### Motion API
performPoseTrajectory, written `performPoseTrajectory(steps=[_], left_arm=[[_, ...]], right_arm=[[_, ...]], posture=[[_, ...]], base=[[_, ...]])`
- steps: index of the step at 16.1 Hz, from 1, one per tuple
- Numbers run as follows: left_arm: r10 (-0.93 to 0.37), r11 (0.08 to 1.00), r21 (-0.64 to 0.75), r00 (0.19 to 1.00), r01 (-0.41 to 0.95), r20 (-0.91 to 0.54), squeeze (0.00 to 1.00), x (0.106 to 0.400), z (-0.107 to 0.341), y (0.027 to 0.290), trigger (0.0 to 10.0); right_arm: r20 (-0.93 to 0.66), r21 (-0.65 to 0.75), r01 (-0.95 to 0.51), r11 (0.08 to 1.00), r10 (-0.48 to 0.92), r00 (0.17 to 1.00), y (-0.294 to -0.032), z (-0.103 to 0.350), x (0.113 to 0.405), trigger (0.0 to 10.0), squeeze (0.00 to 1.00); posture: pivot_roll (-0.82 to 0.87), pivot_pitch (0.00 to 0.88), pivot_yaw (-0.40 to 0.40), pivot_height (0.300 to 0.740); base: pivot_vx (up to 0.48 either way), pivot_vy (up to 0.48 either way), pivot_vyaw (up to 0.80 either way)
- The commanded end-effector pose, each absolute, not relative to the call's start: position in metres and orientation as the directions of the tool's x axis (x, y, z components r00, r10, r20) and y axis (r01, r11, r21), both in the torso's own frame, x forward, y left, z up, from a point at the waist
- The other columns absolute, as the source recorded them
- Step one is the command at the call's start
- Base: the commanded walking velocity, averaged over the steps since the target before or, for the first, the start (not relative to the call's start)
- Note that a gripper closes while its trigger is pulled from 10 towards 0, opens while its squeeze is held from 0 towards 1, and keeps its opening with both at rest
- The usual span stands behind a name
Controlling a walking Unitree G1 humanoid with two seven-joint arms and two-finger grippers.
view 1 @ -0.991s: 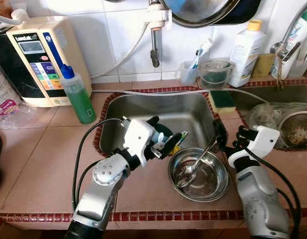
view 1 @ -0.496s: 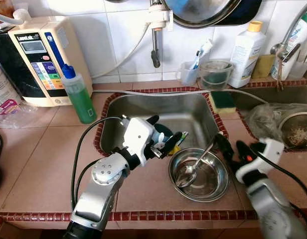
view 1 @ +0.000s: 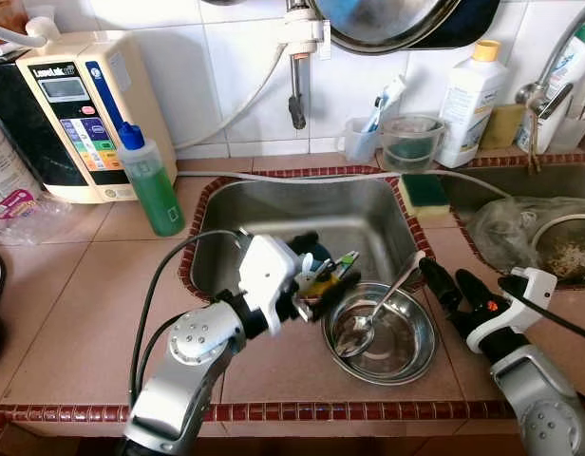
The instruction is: Kitchen organization
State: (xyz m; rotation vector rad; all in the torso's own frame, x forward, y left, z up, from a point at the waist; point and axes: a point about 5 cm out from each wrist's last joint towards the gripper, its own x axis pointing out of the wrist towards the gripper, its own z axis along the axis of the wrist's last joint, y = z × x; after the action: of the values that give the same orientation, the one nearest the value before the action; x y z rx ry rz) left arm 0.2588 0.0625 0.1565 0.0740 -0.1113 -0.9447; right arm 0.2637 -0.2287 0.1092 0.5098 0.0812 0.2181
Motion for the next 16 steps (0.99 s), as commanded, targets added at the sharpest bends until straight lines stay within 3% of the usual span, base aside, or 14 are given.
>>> performPoseTrajectory(steps=[1,9,16], left_arm=[[-0.827,0.559,0.145,0.562,0.816,0.026,0.00,0.255,0.155,0.061,10.0],[-0.837,0.540,0.191,0.547,0.820,0.017,0.00,0.254,0.161,0.060,10.0],[-0.835,0.545,0.200,0.549,0.814,0.043,0.00,0.254,0.167,0.058,10.0]], right_arm=[[-0.005,0.526,-0.207,0.825,0.247,0.969,-0.229,0.113,0.268,10.0,0.00],[0.000,0.583,-0.269,0.767,0.331,0.944,-0.236,0.114,0.295,10.0,0.00],[-0.028,0.576,-0.355,0.736,0.452,0.892,-0.225,0.108,0.320,10.0,0.00]], posture=[[-0.18,0.006,0.084,0.740],[-0.17,0.000,0.087,0.740],[-0.16,0.000,0.075,0.740]], base=[[0.000,0.000,0.00],[0.000,0.000,0.00],[0.000,0.000,0.00]])
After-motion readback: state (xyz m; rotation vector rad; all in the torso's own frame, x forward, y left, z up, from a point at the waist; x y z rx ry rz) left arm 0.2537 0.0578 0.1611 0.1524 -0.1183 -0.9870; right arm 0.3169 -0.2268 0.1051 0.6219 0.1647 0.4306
